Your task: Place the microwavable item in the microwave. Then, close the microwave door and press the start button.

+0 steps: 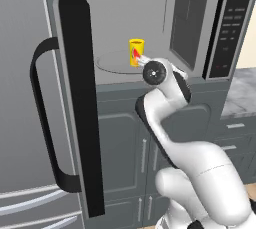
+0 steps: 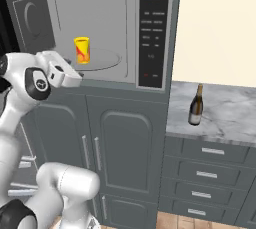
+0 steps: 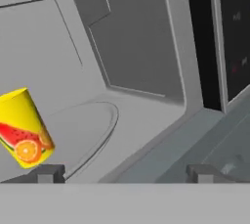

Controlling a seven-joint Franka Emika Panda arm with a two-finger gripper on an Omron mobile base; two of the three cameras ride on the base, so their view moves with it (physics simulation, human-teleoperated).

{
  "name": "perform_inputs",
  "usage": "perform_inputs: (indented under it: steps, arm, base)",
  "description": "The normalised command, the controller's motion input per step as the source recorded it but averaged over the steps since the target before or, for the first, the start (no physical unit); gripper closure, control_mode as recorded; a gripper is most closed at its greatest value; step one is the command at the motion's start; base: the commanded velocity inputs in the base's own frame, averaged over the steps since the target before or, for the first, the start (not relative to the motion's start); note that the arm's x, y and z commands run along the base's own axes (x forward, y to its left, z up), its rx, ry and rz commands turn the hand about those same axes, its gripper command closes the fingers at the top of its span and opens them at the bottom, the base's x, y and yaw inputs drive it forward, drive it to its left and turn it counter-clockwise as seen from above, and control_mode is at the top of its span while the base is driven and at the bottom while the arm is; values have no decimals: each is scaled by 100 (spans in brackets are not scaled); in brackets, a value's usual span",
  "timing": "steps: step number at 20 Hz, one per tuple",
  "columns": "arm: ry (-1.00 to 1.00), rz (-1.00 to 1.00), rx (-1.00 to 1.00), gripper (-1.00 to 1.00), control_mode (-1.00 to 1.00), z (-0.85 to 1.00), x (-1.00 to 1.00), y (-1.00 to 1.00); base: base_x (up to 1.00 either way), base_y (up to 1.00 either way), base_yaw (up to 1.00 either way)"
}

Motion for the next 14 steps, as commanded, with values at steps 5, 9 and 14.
perform_inputs:
  steps: [5,9,14]
  arm:
    - [-15,-5,-43,-100,-100,-61,-42,0]
    - [-1,-7,-38,-100,-100,-78,-34,2]
    - [-6,-2,-40,-100,-100,-64,-39,30]
  base:
    - [0,0,0]
    - [0,0,0]
    - [0,0,0]
